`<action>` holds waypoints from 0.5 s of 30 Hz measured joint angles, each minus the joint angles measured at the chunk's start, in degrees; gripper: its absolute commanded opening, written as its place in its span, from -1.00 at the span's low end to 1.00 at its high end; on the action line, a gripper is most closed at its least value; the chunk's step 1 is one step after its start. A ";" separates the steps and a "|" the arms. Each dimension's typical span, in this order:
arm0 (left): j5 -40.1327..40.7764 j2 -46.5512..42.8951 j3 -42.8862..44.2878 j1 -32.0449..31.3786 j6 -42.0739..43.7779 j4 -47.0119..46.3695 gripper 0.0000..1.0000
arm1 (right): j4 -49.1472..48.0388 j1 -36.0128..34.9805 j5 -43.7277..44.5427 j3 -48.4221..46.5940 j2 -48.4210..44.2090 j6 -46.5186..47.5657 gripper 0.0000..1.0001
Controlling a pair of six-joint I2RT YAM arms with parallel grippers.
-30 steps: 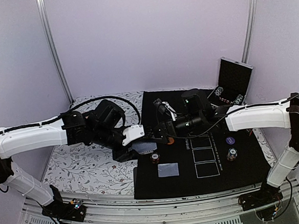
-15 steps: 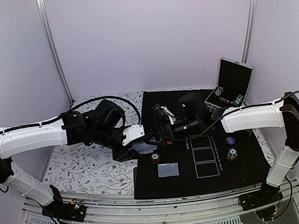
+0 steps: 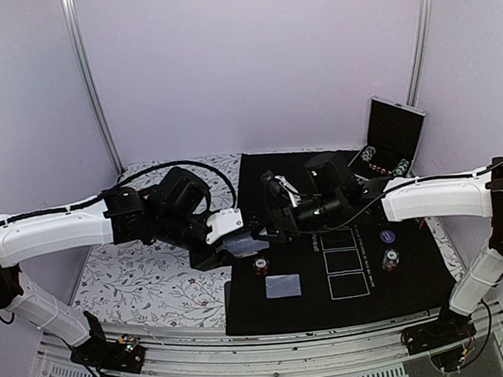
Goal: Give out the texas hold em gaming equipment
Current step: Pick up the poker card from the face-down deck piles.
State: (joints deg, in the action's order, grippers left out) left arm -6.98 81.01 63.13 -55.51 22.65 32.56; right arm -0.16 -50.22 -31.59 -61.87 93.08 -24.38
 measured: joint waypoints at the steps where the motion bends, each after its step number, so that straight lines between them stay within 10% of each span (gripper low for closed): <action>1: 0.00 0.00 0.00 0.02 0.00 -0.02 0.09 | 0.24 0.00 0.02 0.00 -0.33 -0.09 -0.08; 15: 0.17 -0.02 0.00 0.04 0.00 -0.17 0.09 | 3.91 -0.04 0.44 0.07 -4.28 -0.42 -0.91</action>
State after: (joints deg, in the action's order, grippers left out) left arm -6.81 80.99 63.13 -55.46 22.65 32.38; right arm 3.75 -50.26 -31.16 -61.80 88.79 -24.80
